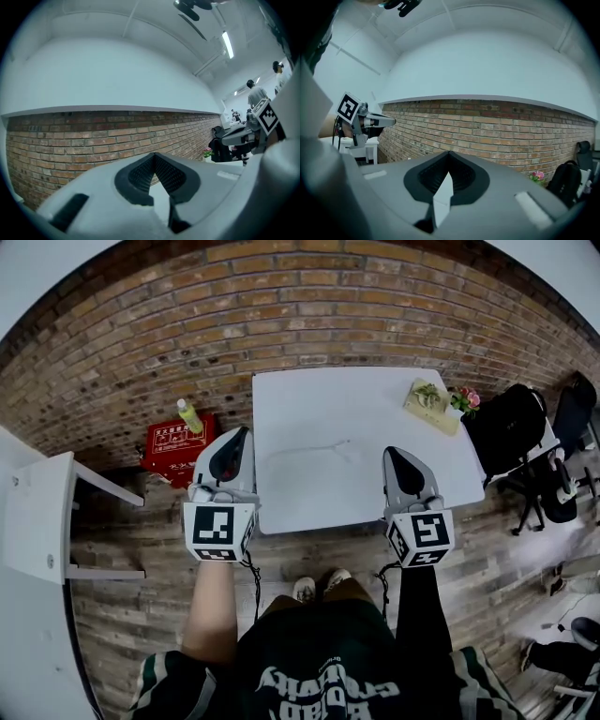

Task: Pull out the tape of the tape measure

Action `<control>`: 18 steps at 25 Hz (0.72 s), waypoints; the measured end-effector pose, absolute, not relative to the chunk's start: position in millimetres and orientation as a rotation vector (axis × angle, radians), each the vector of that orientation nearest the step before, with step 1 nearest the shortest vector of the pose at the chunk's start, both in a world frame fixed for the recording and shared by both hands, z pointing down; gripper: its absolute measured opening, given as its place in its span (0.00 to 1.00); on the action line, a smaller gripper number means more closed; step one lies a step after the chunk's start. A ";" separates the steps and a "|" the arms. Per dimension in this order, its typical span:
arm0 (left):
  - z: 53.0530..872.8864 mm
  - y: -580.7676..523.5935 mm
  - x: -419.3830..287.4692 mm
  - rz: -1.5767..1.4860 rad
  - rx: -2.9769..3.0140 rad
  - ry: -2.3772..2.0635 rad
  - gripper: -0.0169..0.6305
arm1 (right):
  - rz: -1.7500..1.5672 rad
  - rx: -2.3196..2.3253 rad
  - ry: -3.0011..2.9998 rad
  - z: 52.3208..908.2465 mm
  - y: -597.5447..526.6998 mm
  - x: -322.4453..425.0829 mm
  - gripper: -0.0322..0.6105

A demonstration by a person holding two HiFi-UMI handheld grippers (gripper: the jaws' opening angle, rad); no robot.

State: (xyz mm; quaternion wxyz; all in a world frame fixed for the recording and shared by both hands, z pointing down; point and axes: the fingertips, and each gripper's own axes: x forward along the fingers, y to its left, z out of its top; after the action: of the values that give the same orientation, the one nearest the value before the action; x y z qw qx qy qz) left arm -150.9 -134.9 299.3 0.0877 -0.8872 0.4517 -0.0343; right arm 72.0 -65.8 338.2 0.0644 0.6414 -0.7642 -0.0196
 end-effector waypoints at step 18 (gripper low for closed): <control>305.5 -138.3 -135.7 -0.118 -2.661 1.333 0.04 | -0.005 1.956 -2.310 344.3 -66.0 83.7 0.07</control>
State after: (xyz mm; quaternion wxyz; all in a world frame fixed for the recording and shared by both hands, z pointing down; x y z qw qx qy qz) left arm -135.7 -138.3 305.5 0.0814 -0.8905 0.4459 -0.0395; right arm 83.7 -66.0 344.3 0.0573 0.6451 -0.7620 -0.0017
